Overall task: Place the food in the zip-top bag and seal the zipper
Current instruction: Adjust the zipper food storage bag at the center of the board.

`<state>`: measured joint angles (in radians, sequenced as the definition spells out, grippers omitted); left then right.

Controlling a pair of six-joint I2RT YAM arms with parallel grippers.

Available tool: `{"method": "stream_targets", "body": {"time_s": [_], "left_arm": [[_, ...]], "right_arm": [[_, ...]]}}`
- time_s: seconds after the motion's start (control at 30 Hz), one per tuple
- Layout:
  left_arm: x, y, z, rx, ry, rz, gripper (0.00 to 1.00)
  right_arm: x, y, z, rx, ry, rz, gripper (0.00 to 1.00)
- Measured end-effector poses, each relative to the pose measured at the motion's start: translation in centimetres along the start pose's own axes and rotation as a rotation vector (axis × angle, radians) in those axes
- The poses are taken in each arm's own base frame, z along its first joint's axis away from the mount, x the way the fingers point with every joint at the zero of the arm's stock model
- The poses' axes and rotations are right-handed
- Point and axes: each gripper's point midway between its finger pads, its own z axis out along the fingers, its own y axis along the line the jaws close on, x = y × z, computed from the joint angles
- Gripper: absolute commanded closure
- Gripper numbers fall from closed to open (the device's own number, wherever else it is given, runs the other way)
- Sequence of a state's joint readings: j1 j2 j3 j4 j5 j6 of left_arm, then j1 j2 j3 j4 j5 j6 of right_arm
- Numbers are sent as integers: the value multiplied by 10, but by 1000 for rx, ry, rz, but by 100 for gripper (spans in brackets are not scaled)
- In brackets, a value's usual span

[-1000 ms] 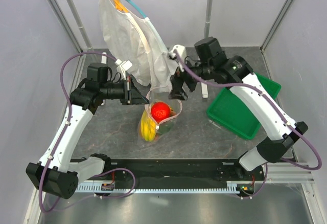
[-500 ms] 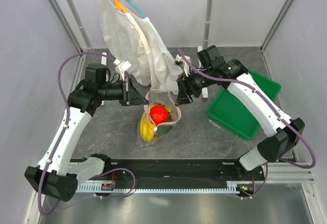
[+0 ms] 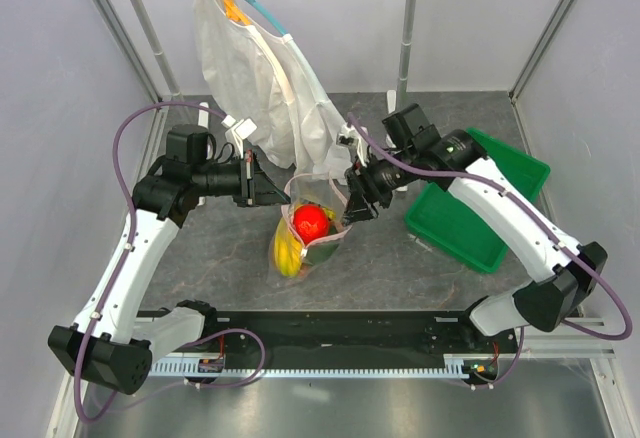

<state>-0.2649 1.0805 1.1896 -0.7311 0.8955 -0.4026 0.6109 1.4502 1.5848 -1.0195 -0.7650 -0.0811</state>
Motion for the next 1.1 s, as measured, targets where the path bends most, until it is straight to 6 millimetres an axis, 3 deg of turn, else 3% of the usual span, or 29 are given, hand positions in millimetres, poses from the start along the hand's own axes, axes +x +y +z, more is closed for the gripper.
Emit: {"method": "stream_targets", "body": {"time_s": [0.03, 0.07, 0.1, 0.23, 0.33, 0.5, 0.63, 0.77, 0.9, 1.0, 1.1], "left_arm": [[0, 0, 0, 0, 0, 0, 98], [0, 0, 0, 0, 0, 1, 98], [0, 0, 0, 0, -1, 2, 98], [4, 0, -4, -13, 6, 20, 98], [1, -4, -11, -45, 9, 52, 98], [-28, -33, -36, -124, -55, 270, 98], [-30, -55, -50, -138, -58, 417, 98], [-5, -38, -40, -182, 49, 442, 98], [22, -1, -25, -258, 196, 373, 98], [21, 12, -19, -296, 224, 351, 98], [11, 3, -23, -294, 194, 374, 98]], "right_arm": [[5, 0, 4, -1, 16, 5, 80], [8, -1, 7, -1, 27, 7, 97], [10, -2, 10, -2, 38, 16, 100], [7, -2, 12, -4, 39, 42, 100], [-10, 8, 3, -13, -3, 38, 100], [-44, 44, -26, -57, -122, 17, 100], [-46, 67, -45, -78, -171, -2, 100], [-34, 66, -40, -96, -159, 36, 100], [-19, 50, -17, -111, -89, 132, 100], [-20, 44, -9, -119, -73, 158, 100], [-26, 46, -12, -121, -86, 151, 100]]}}
